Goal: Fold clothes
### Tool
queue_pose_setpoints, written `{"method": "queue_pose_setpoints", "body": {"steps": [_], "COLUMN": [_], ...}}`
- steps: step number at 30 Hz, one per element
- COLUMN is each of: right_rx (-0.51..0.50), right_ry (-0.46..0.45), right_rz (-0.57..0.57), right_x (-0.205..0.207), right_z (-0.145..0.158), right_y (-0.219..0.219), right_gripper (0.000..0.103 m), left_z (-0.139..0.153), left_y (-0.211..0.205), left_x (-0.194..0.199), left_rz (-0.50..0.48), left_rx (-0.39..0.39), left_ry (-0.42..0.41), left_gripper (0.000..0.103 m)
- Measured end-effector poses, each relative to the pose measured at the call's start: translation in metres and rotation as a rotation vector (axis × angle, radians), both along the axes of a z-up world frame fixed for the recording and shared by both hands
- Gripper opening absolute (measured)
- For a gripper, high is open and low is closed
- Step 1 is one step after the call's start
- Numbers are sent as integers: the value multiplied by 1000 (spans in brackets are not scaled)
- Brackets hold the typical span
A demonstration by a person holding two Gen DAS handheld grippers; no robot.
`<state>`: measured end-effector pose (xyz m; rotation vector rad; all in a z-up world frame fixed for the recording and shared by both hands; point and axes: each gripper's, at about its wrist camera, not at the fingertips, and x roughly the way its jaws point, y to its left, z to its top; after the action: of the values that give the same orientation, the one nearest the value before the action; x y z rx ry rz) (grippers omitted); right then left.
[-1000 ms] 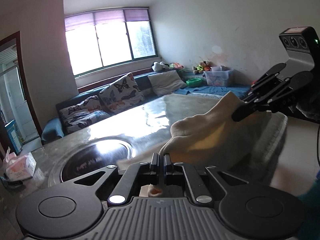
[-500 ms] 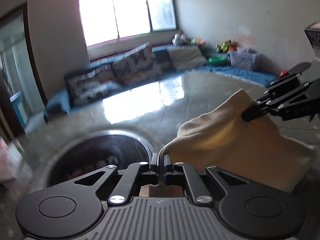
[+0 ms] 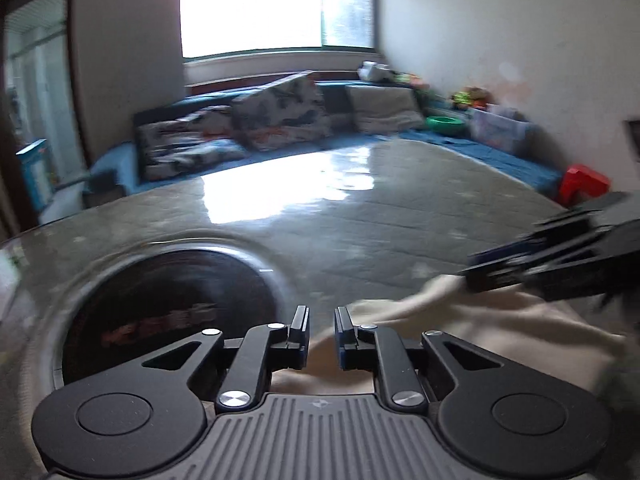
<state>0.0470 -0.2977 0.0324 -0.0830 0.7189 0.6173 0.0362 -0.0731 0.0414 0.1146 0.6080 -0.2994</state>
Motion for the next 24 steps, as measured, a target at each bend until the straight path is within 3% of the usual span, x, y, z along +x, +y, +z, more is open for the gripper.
{"method": "queue_pose_setpoints", "body": {"steps": [11, 14, 24], "right_rx": [-27, -25, -13], "right_ry": [33, 4, -30], "right_rz": [-2, -3, -12], "right_x": [14, 6, -41], "right_z": [-14, -6, 1], "right_y": [26, 21, -10], "right_gripper": [25, 30, 30], "left_z": [-19, -18, -3], "left_y": [-17, -16, -19], "left_x": [29, 26, -4], "left_rz": [21, 21, 32], "left_rx": [15, 14, -11], "left_ry": [75, 72, 28], "left_gripper": [18, 18, 20]}}
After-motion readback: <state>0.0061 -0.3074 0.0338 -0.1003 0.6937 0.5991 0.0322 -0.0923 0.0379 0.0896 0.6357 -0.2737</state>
